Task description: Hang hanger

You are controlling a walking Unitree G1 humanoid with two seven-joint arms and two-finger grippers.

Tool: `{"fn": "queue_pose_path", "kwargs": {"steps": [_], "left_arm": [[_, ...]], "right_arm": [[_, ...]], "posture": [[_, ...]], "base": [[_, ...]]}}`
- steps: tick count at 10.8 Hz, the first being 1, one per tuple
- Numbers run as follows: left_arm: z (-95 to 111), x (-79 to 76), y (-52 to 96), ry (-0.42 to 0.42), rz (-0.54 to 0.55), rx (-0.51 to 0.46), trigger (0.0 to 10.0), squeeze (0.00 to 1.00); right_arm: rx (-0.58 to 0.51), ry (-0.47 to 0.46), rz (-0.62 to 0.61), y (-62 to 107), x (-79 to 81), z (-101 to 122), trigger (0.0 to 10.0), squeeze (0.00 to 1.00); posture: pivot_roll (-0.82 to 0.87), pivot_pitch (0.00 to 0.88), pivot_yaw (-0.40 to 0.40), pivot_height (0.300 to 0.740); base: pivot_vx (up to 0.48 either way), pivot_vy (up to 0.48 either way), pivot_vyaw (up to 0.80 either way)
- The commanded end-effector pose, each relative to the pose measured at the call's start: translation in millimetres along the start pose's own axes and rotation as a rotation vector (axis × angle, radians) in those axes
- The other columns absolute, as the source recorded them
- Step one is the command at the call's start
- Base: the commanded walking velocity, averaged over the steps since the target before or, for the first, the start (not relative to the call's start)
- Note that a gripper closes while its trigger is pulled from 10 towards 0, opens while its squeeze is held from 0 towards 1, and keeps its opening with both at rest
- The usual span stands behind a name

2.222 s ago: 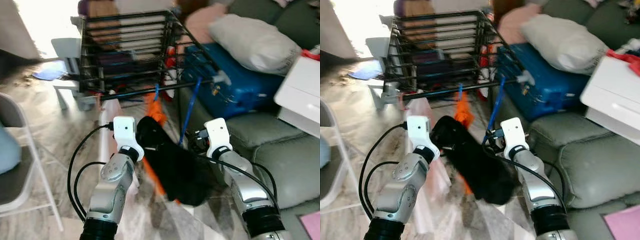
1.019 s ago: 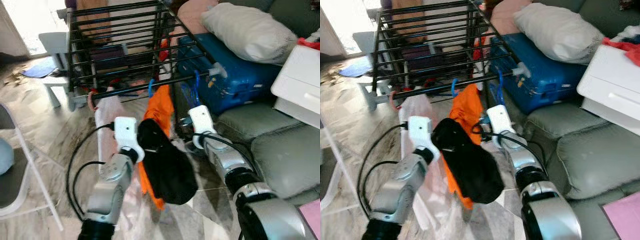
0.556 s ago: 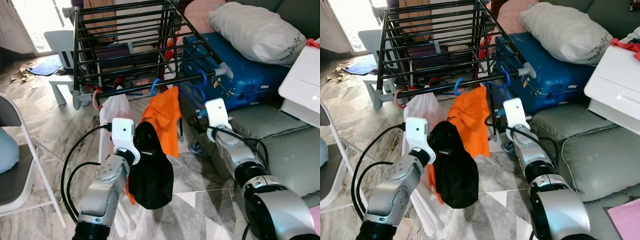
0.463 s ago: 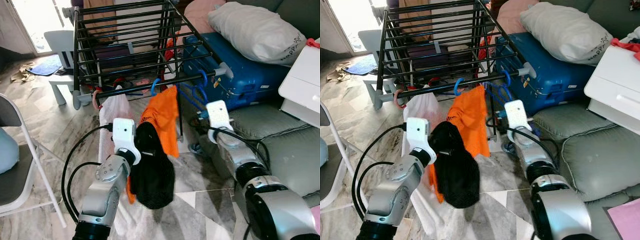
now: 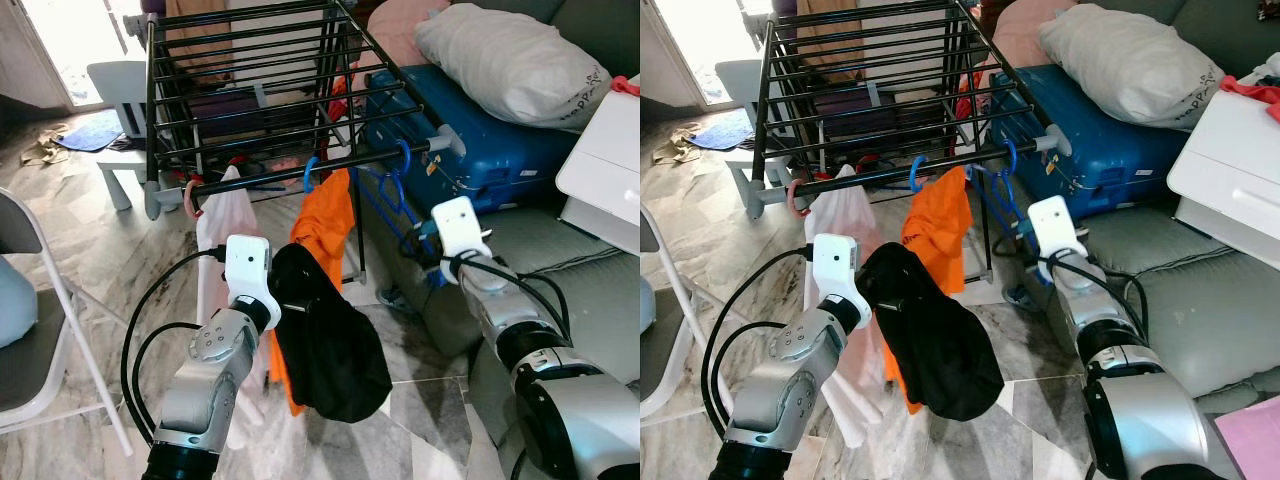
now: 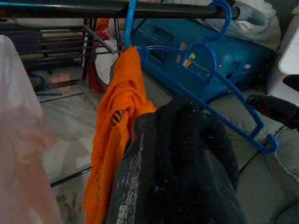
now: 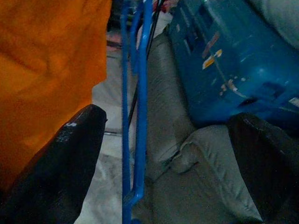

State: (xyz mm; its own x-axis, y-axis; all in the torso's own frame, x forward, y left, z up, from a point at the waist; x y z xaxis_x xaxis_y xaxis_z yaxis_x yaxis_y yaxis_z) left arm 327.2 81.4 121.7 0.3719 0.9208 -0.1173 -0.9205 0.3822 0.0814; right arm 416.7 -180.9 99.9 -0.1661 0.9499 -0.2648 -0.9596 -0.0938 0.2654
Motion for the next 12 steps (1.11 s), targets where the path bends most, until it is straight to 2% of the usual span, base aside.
{"fn": "queue_pose_path", "kwargs": {"steps": [1, 2, 3, 4, 7, 10, 11, 12], "left_arm": [[11, -0.2, 1.1, -0.021, -0.006, -0.031, 10.0, 0.0], [11, 0.3, 1.4, -0.025, -0.008, -0.024, 10.0, 0.0], [10, 0.5, 1.9, -0.034, -0.013, -0.018, 10.0, 0.0], [11, 0.5, 2.1, -0.04, -0.015, -0.018, 10.0, 0.0], [11, 1.7, 3.4, -0.046, -0.015, -0.014, 10.0, 0.0], [12, -0.9, 1.6, -0.049, -0.029, -0.011, 10.0, 0.0], [12, -2.1, 0.5, -0.048, -0.035, -0.012, 10.0, 0.0], [14, -3.6, -0.2, -0.044, -0.041, -0.021, 10.0, 0.0]], "right_arm": [[-0.004, -0.034, 0.023, -0.7, -1.5, 3, 10.0, 0.0], [0.031, -0.052, 0.043, -0.3, -0.1, -3, 10.0, 0.0], [0.053, -0.076, 0.065, -0.8, 6.0, -6, 3.5, 0.0], [0.055, -0.096, 0.073, -1.4, 10.8, -6, 0.0, 0.0], [0.076, -0.1, 0.094, -1.2, 22.5, -13, 0.0, 0.0], [0.078, -0.113, 0.088, -1.2, 23.7, -14, 0.6, 0.0], [0.077, -0.113, 0.08, -1.1, 21.9, -14, 1.1, 0.0], [0.075, -0.104, 0.075, -0.9, 19.9, -14, 7.7, 0.0]], "posture": [[-0.08, 0.028, 0.07, 0.74], [-0.08, 0.032, 0.074, 0.74], [-0.07, 0.034, 0.078, 0.74], [-0.07, 0.033, 0.078, 0.74], [-0.06, 0.034, 0.083, 0.74], [-0.06, 0.025, 0.085, 0.74], [-0.07, 0.022, 0.084, 0.74], [-0.07, 0.023, 0.083, 0.74]], "base": [[0.0, 0.0, 0.0], [0.0, 0.0, 0.0], [0.0, 0.0, 0.0], [0.0, 0.0, 0.0], [0.0, 0.0, 0.0], [0.0, 0.0, 0.0], [0.0, 0.0, 0.0], [0.0, 0.0, 0.0]]}}
Point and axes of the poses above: a point about 5 cm out from each wrist's last joint towards the gripper, its own y axis pointing back from the gripper into the wrist, its own z axis along the axis of the wrist's last joint, x = y × z, the point moved 4 cm from there along -y, pointing out of the wrist towards the gripper, and after that the axes turned 4 degrees about -y, right-handed, at the moved point
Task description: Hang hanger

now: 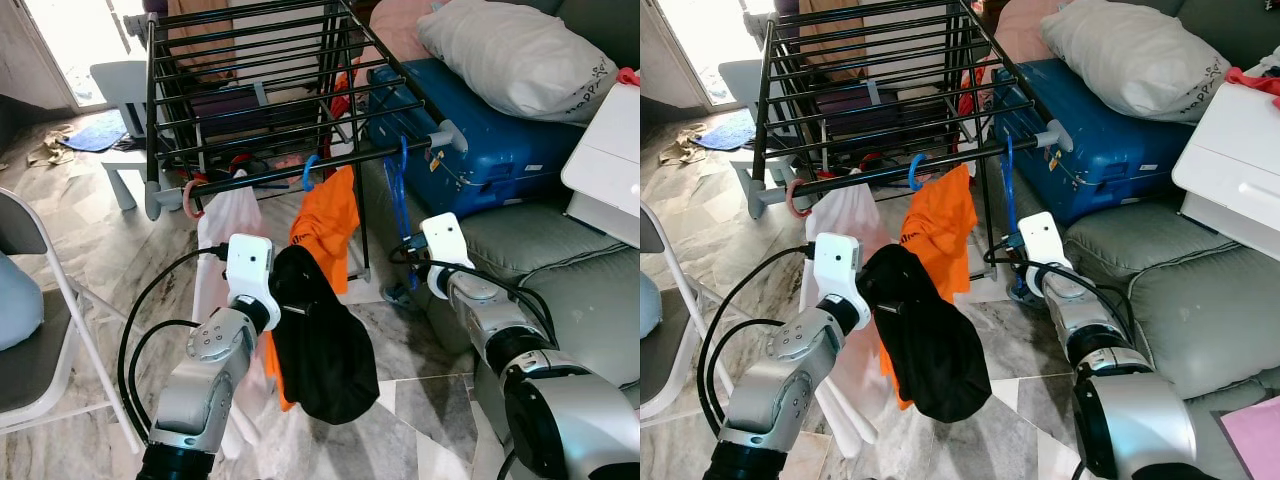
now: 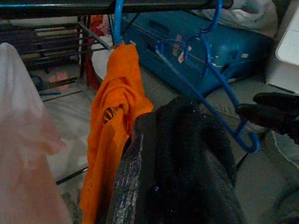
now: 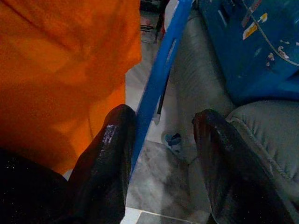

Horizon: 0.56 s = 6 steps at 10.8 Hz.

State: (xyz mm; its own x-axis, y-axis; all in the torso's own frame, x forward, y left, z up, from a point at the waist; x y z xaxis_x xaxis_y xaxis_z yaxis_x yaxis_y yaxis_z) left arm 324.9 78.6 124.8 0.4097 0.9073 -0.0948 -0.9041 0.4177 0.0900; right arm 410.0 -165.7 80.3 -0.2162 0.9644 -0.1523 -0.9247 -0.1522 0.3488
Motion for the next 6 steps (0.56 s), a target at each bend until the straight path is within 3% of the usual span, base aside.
{"fn": "queue_pose_path", "kwargs": {"steps": [1, 2, 6], "left_arm": [[13.9, -1.0, -1.9, -0.01, -0.012, -0.051, 10.0, 0.0], [15.2, -1.7, -2.3, -0.003, -0.014, -0.06, 10.0, 0.0], [10.8, -4.1, -2.5, 0.026, -0.003, -0.06, 10.0, 0.0]], "right_arm": [[-0.009, -0.008, -0.022, 0.0, -4.4, 2.8, 10.0, 0.0], [-0.024, -0.019, -0.038, 0.5, -7.5, 4.8, 10.0, 1.0], [-0.116, -0.074, -0.051, 4.7, -8.7, 8.6, 10.0, 1.0]], "posture": [[-0.08, 0.027, 0.079, 0.74], [-0.09, 0.021, 0.074, 0.74], [-0.13, 0.018, 0.059, 0.74]], "base": [[0.0, 0.0, 0.0], [0.0, 0.0, 0.0], [0.0, 0.0, 0.0]]}}
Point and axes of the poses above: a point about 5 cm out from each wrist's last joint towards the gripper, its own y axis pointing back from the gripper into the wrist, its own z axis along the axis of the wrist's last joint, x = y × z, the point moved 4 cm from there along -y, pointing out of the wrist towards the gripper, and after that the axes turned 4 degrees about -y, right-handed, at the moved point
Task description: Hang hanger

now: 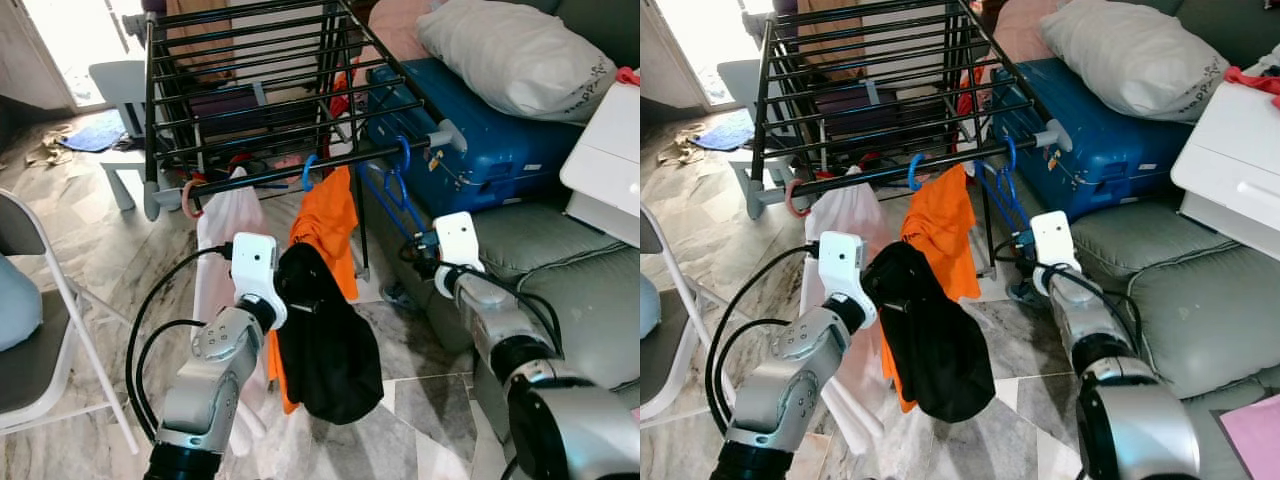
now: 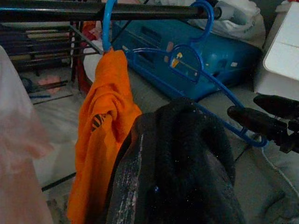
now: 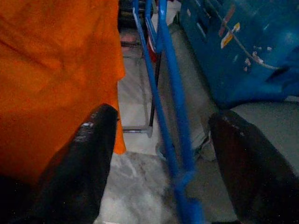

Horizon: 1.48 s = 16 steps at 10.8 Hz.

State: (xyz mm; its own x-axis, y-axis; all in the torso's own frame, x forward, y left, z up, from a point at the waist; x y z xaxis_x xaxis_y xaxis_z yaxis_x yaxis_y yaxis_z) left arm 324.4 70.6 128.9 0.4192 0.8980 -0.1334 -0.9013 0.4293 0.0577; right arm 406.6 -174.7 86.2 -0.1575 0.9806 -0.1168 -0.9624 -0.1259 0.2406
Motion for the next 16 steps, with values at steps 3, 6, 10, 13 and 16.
{"fn": "queue_pose_path", "kwargs": {"steps": [3, 6, 10, 13, 16], "left_arm": [[9, -0.6, 1.5, 0.015, -0.005, -0.064, 10.0, 0.0], [12, 7.2, 12.8, 0.016, 0.015, -0.083, 10.0, 0.0], [11, 0.3, 9.0, 0.017, -0.021, -0.085, 10.0, 0.0], [10, -0.4, 8.4, 0.021, -0.024, -0.085, 10.0, 0.0], [9, -0.9, 7.7, 0.023, -0.027, -0.08, 10.0, 0.0]], "right_arm": [[-0.152, 0.018, -0.036, 11.9, -8.5, 13, 10.0, 1.0], [-0.242, 0.034, -0.022, 42.1, -9.9, 14, 10.0, 1.0], [-0.209, 0.035, -0.016, 55.5, -8.3, 12, 10.0, 1.0], [-0.18, 0.038, 0.017, 56.7, -0.1, 9, 10.0, 0.92], [-0.148, 0.037, 0.06, 57.2, 6.7, 4, 10.0, 0.69]], "posture": [[-0.15, 0.013, 0.04, 0.74], [-0.17, 0.016, 0.042, 0.74], [-0.18, 0.007, 0.053, 0.74], [-0.19, 0.001, 0.054, 0.74], [-0.19, 0.005, 0.055, 0.74]], "base": [[0.0, 0.0, 0.0], [0.0, 0.0, 0.0], [0.21, 0.0, 0.0], [0.328, 0.0, 0.0], [0.299, 0.0, 0.0]]}}
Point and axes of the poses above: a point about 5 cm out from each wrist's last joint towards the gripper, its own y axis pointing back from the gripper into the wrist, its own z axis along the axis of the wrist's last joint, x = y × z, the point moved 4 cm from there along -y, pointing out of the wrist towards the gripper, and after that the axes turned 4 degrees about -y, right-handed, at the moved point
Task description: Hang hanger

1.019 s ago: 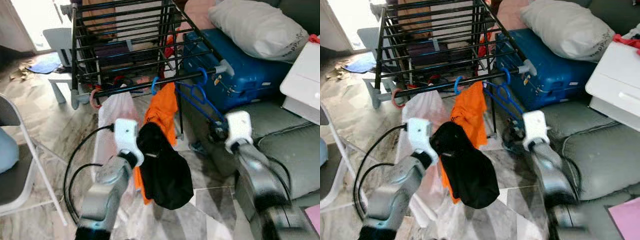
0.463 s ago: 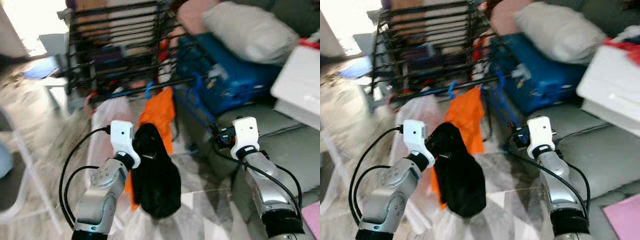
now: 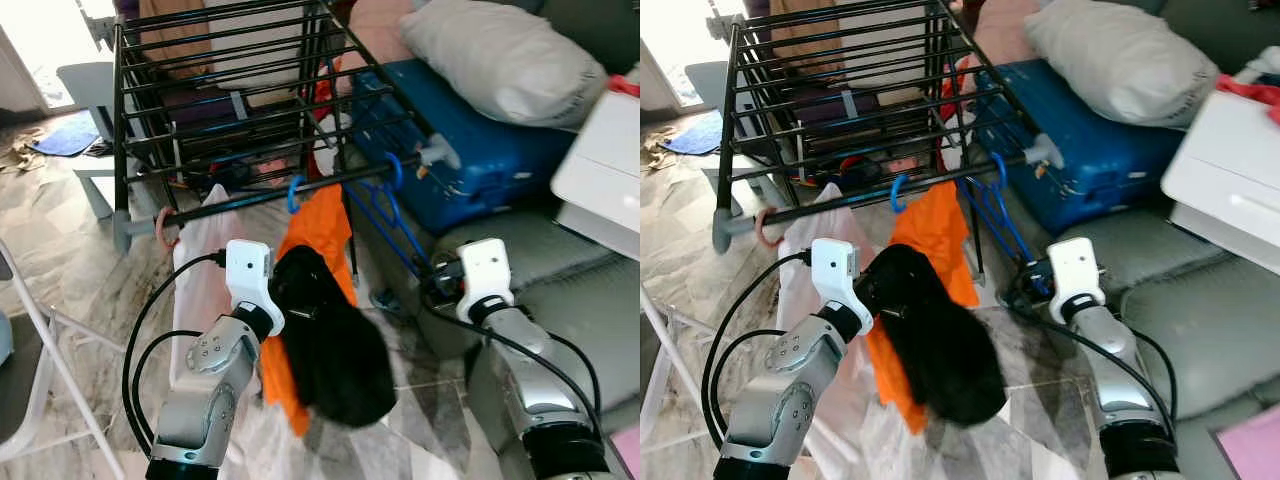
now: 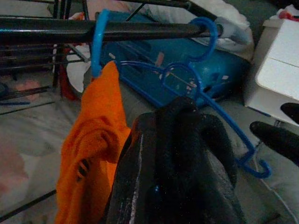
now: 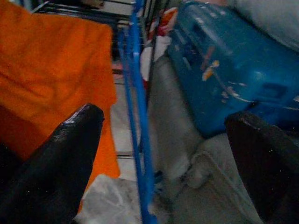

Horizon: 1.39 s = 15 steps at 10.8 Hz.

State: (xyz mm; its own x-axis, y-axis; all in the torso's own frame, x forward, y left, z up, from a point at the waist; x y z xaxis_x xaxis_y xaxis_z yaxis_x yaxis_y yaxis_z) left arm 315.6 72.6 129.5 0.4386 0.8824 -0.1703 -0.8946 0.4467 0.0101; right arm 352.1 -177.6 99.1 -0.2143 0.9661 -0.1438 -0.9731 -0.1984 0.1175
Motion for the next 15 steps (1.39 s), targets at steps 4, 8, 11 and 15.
{"fn": "queue_pose_path", "kwargs": {"steps": [4, 8, 11, 15], "left_arm": [[7, 5.0, 0.8, -0.024, 0.024, -0.023, 10.0, 0.0], [35, 10.6, 39.0, -0.222, 0.042, -0.119, 10.0, 0.0], [9, 25.7, 64.9, -0.246, 0.112, -0.045, 10.0, 0.0], [10, 22.4, 61.0, -0.224, 0.082, -0.059, 10.0, 0.0]], "right_arm": [[0.014, 0.003, 0.059, 2.8, 12.4, -2, 10.0, 0.38], [0.026, 0.01, 0.058, 3.8, 11.1, -5, 10.0, 0.28], [0.033, 0.012, 0.056, -1.8, 13.2, -6, 10.0, 0.27], [0.034, 0.027, 0.055, -5.3, 9.8, -4, 10.0, 0.25]], "posture": [[-0.18, 0.009, 0.051, 0.74], [-0.17, 0.012, 0.047, 0.74], [-0.15, 0.007, 0.039, 0.74], [-0.16, 0.006, 0.042, 0.74]], "base": [[0.066, 0.0, 0.0], [0.0, 0.0, 0.0], [0.0, 0.0, 0.0], [0.366, 0.0, 0.0]]}}
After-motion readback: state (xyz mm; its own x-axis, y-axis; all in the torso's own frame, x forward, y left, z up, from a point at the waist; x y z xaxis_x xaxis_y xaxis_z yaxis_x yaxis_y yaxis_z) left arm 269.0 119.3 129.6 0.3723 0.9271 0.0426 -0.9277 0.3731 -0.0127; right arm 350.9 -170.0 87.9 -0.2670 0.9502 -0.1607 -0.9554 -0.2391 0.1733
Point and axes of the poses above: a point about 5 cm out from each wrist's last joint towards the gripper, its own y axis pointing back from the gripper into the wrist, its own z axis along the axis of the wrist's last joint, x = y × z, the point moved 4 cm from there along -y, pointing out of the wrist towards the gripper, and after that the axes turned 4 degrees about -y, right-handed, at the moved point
